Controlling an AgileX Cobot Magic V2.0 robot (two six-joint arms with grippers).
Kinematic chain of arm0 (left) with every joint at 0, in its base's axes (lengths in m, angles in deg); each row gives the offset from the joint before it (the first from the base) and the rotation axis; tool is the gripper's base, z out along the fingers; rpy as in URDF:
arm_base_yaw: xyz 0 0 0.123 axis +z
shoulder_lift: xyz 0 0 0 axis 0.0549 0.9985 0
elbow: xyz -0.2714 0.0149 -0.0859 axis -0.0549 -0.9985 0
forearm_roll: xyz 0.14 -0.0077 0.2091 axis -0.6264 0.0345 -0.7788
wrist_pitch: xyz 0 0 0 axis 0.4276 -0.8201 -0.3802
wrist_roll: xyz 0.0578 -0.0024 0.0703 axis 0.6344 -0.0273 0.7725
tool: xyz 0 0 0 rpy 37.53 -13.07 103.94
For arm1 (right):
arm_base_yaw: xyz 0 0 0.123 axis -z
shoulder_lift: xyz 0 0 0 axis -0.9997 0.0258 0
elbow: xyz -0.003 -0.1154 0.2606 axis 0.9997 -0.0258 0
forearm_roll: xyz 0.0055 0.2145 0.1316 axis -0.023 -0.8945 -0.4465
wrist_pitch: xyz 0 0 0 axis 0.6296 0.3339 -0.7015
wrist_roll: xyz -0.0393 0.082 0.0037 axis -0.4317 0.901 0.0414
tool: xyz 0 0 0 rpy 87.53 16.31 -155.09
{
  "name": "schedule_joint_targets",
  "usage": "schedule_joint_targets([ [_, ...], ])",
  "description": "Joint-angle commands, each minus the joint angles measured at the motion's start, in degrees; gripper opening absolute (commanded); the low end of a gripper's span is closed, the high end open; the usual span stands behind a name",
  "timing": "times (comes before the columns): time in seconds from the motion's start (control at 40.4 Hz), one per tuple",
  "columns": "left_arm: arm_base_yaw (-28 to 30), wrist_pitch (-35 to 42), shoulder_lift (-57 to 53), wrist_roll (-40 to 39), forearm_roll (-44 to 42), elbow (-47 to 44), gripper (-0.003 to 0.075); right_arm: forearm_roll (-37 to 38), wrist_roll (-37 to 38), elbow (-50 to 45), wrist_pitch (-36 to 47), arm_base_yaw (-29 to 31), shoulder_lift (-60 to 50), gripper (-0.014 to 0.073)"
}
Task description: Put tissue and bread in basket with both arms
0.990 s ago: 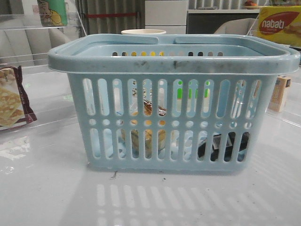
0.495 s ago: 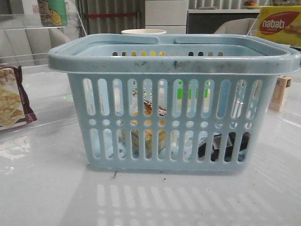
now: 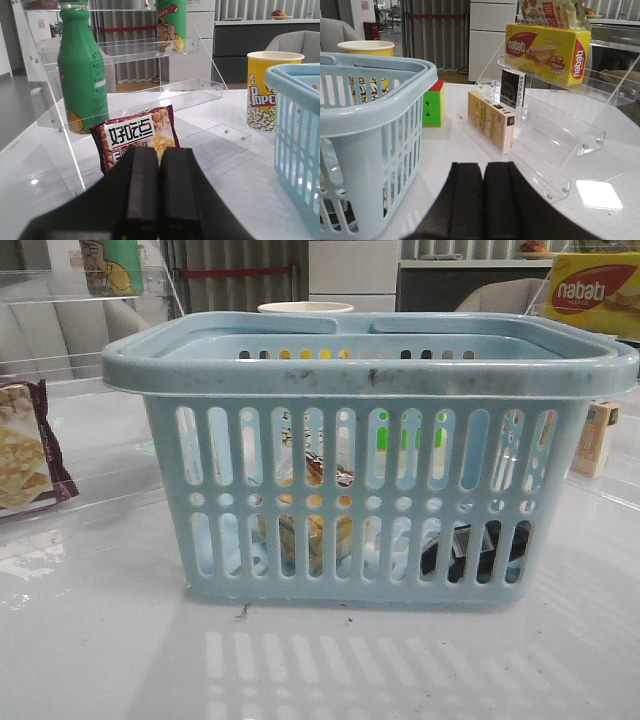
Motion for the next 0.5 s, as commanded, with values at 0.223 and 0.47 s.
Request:
schedule_joint_targets([
  [0.223,0.08,5.00,-0.96,-0.44,0.50,0.06,0.0091,-0.73,-0.39,-0.10,5.08,0.34,-0.96,0.0055],
  [0.47,0.08,5.00,-0.96,-0.44,0.50,0.06,0.0091,-0.71,-0.39,-0.10,5.08,0.34,-0.96,0.0055],
])
